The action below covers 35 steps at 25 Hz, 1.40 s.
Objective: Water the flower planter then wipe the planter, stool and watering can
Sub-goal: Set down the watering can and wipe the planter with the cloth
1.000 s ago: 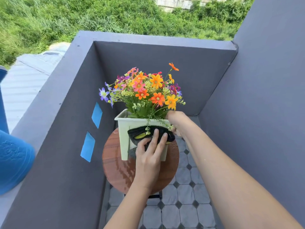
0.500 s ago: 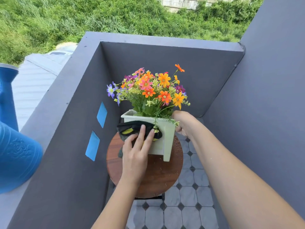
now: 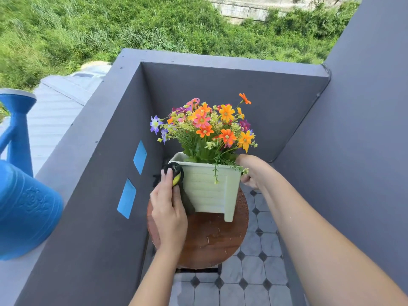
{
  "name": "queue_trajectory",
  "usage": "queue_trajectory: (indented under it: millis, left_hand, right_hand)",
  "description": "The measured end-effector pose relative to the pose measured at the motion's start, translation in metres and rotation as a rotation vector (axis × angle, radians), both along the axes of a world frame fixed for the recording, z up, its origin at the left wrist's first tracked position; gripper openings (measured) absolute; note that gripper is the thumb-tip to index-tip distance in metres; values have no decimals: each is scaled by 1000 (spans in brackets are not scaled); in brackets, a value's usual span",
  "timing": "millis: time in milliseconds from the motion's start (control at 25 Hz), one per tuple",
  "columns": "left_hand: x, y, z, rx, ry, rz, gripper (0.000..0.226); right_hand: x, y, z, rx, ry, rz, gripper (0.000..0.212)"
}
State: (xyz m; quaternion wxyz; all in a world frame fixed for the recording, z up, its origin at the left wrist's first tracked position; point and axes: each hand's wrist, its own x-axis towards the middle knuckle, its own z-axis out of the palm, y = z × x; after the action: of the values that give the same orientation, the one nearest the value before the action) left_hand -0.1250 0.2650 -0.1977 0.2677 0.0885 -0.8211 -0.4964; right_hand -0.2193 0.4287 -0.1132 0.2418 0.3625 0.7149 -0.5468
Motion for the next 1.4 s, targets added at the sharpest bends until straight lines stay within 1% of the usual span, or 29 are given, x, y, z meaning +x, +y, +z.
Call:
queue_trajectory:
  millis: [80, 160, 240, 280, 320, 400, 440, 480, 560, 600, 640, 720, 760, 800, 840, 880, 920, 1000, 1120, 1160, 1240, 1320, 1400]
  left_hand:
    - [-14, -7, 17, 165, -133, -32, 40]
    - [-26, -19, 16, 336, -226, -95, 36]
    - [-35, -28, 12, 546, -299, -146, 34]
    - [-34, -29, 11, 607, -330, -164, 34]
    - [-30, -29, 12, 632, -337, -178, 33]
    - [-17, -28, 10, 630, -285, -208, 33]
    - [-15, -28, 6, 607, -292, -209, 35]
    - [-16, -29, 2, 600, -335, -197, 40]
    - [-27, -32, -7, 562, -504, -149, 52]
    - [-34, -35, -10, 623, -566, -163, 53]
    - [-41, -38, -13, 718, -585, -194, 52]
    - [-45, -34, -1, 937, -526, -270, 43]
    - [-44, -31, 5, 966, -481, -292, 38]
    - [-43, -28, 7, 980, -446, -293, 34]
    - [-39, -26, 6, 981, -422, -264, 34]
    - [-36, -24, 3, 969, -407, -229, 37]
    - [-34, -25, -2, 915, -409, -199, 40]
    - [-33, -25, -11, 816, -427, -180, 47]
    - [-51, -26, -17, 675, -495, -168, 52]
    - [-58, -26, -18, 646, -536, -171, 57]
    - [-69, -30, -22, 662, -596, -182, 62]
    - [-74, -35, -27, 657, -594, -234, 68]
    - [-69, -40, -28, 655, -550, -317, 78]
  right_hand:
    - [-1, 6, -8, -2, 20, 9, 26]
    - [-4, 11, -16, -54, 59, 0, 29]
    - [-10, 17, -26, -77, 63, -7, 24]
    - [-11, 17, -29, -71, 54, -8, 17]
    - [-10, 16, -29, -61, 45, 6, 11]
    - [-11, 16, -31, -41, 65, 45, 21]
    - [-12, 17, -31, -39, 82, 62, 21]
    - [-12, 18, -30, -23, 85, 78, 18]
    - [-9, 20, -26, -14, 83, 80, 10]
    - [-10, 20, -25, -7, 91, 79, 12]
    - [-9, 21, -24, 5, 95, 84, 16]
    - [-6, 19, -21, 10, 95, 73, 17]
    - [-4, 18, -20, 5, 76, 62, 11]
    - [-1, 19, -21, -19, 47, 58, 13]
    - [1, 20, -22, -66, 25, 56, 21]
    - [0, 22, -24, -119, 31, 50, 22]
    - [1, 22, -26, -165, 55, 42, 18]
    - [2, 23, -28, -183, 84, 34, 14]
    - [4, 30, -27, -204, 97, 33, 20]
    - [6, 33, -27, -220, 81, 46, 21]
    - [12, 37, -26, -260, 63, 87, 22]
    - [15, 43, -29, -283, 92, 78, 22]
    - [18, 49, -34, -298, 108, 32, 19]
